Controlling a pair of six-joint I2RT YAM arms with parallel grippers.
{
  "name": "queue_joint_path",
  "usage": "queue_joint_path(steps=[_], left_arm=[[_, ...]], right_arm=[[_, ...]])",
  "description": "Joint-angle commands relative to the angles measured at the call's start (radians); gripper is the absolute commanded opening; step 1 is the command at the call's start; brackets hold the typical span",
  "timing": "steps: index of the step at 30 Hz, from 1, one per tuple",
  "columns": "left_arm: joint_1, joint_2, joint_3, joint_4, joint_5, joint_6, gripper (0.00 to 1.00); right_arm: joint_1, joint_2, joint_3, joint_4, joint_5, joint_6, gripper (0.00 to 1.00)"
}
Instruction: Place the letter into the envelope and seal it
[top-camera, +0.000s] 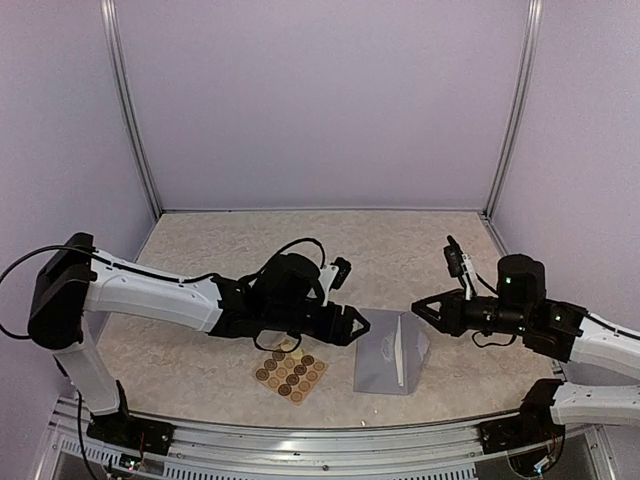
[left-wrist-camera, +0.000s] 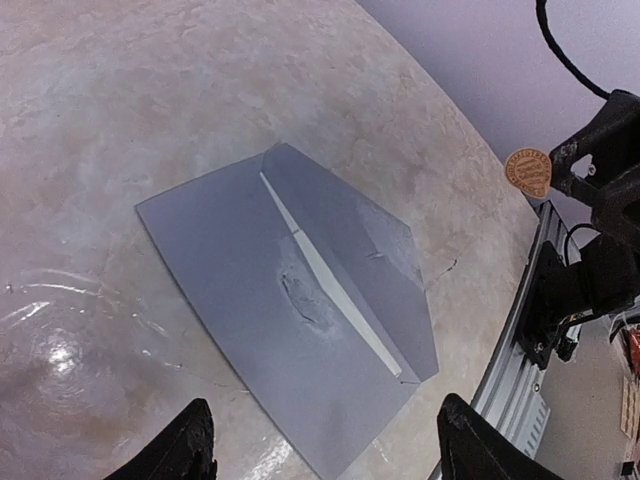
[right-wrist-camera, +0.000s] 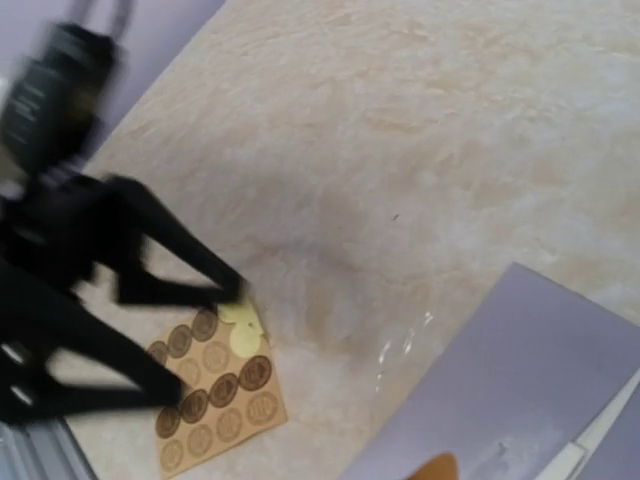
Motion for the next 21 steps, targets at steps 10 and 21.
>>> queue_joint_path(steps=[10, 21], left_arm=[[-0.054, -0.099, -0.226, 0.703, 0.204, -0.133, 0.76], [-0.111, -0.117, -0.124, 0.716, 0.321, -0.088, 0.65]], right_arm=[[-0.014, -0.172, -0.112, 0.411, -0.534, 0.149, 0.27], [0.002, -0.119, -0.103, 0.662, -0.741, 0.313, 0.28]])
